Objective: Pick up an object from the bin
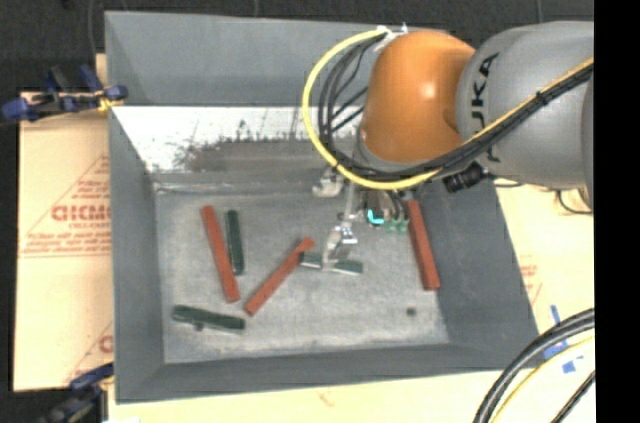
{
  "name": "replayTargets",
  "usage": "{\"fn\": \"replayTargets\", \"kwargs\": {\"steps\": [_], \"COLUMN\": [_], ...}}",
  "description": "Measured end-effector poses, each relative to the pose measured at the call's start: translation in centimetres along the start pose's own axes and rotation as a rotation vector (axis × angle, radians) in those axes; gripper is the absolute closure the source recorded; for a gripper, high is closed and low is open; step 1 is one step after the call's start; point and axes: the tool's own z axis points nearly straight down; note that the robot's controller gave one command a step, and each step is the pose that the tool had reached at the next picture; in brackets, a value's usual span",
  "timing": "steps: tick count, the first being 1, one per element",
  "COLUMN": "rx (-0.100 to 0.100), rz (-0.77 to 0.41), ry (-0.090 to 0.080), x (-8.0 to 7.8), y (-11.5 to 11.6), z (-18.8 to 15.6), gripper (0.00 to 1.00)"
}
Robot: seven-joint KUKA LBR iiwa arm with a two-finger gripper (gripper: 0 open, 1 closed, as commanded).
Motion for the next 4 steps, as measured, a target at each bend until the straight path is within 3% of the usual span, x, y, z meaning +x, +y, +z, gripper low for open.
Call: {"fn": "replayTargets", "kwargs": {"steps": [1,2,3,4], "rx": [0.000,-0.002,-0.002,0.000], "rz": [0.001,0.081,0.081,0.122], "ry": [-0.008,-0.011,-0.011,-0.008], "x": [-0.2,-1.5,-1.5,-1.3], "y": [0.0,0.3,0.3,1.2], "z": [-0.5,9.8,9.8,-2.1], "gripper": [0.00,1.00,1.00,1.00]}}
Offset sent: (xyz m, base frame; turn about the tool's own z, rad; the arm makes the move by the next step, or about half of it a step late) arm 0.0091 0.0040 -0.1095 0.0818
